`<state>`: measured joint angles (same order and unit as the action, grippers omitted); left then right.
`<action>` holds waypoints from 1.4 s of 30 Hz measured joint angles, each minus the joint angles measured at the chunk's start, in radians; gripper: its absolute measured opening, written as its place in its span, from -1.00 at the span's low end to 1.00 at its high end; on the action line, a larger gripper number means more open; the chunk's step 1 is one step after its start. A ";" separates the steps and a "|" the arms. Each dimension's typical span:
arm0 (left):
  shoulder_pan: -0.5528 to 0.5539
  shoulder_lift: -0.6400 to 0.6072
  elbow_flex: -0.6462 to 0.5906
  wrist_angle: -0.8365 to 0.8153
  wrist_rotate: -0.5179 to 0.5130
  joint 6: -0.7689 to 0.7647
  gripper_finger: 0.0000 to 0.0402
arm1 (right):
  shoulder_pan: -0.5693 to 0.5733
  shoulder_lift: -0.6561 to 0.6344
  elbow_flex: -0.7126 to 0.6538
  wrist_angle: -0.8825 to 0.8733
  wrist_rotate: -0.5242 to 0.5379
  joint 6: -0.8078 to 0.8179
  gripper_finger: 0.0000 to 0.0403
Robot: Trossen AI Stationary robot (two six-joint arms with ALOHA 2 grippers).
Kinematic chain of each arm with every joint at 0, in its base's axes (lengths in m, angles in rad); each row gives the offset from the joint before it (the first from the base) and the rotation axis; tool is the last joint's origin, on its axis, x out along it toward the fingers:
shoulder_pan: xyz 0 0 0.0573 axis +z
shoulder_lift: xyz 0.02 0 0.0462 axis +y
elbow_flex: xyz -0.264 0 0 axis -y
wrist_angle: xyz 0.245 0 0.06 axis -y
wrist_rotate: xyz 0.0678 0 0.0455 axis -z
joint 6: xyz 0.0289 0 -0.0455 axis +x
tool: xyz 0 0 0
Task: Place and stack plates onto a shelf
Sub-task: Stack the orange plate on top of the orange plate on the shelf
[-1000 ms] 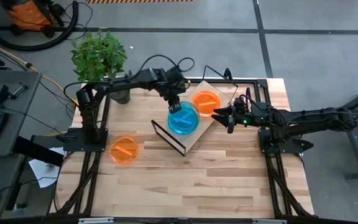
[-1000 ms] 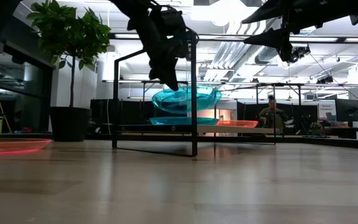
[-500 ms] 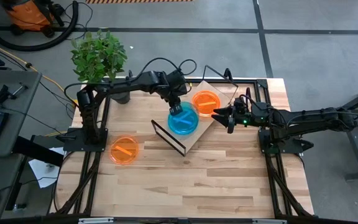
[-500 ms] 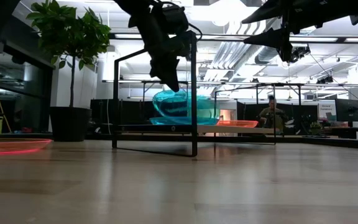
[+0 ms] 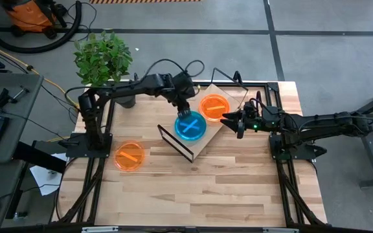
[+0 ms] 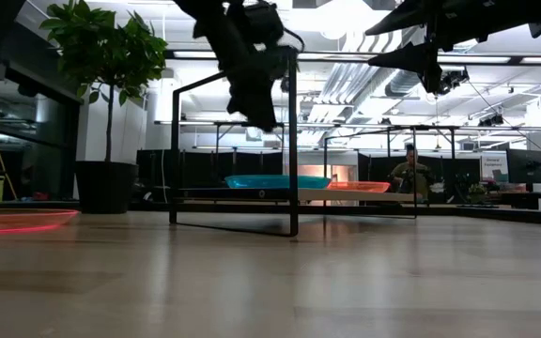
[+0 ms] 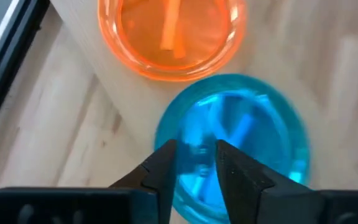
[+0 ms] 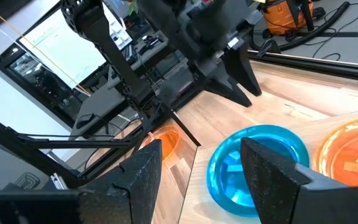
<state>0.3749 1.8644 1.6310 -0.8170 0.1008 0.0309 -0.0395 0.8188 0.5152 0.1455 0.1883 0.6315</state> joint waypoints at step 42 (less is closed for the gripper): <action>-0.268 -1.119 -1.086 1.130 -0.260 -0.423 -0.44 | 0.001 0.000 0.000 0.009 0.045 0.049 -0.01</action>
<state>0.1074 0.7456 0.5446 0.3126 -0.1596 -0.3923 -0.0387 0.8185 0.5152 0.1547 0.2329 0.6807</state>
